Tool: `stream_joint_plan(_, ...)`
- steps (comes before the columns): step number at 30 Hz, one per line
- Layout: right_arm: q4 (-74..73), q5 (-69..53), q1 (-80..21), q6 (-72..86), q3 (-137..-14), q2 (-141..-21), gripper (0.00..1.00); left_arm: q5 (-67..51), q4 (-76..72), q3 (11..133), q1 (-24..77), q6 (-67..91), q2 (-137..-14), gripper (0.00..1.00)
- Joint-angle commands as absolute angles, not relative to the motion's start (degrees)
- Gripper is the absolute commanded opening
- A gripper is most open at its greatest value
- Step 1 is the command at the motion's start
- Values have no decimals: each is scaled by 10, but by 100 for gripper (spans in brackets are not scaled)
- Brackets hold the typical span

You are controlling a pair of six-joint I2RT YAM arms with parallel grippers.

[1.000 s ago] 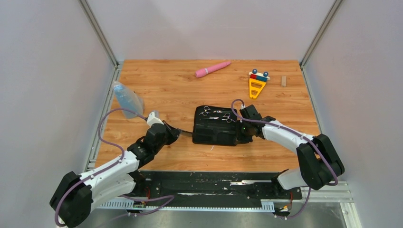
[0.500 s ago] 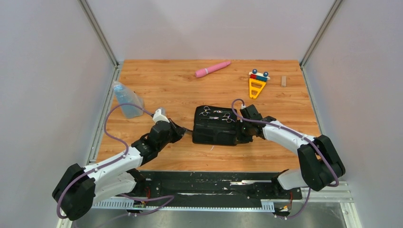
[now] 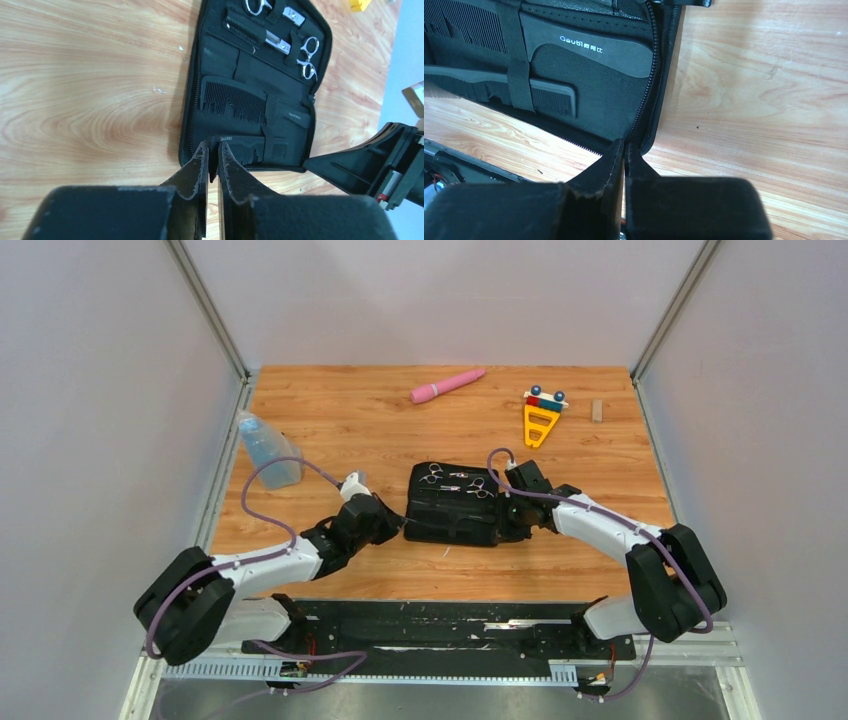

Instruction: Sort the hair-cutting tools

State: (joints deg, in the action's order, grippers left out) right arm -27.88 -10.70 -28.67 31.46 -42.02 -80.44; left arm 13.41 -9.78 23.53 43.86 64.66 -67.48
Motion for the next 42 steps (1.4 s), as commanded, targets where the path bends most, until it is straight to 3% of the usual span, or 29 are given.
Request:
stream_joint_plan(1,-223,-151,-288,328,-428,-791,0,125,-104,273,458,638,-727,16)
stream_joint_plan(10,-220,-158,-287,327,-427,-788,0,121,-32,347,471,628,-799,52)
stream_joint_plan(15,-221,-153,-288,324,-423,-782,0,159,87,385,474,616,-785,86)
stream_joint_plan(18,-223,-150,-287,322,-423,-782,0,188,154,415,474,608,-769,98)
stream_joint_plan(22,-225,-146,-287,320,-422,-782,0,220,233,456,474,595,-772,100)
stream_joint_plan(32,-227,-144,-287,320,-422,-781,0,186,251,538,474,543,-842,79)
stream_joint_plan(42,-226,-147,-287,320,-423,-783,0,143,252,583,474,526,-928,77)
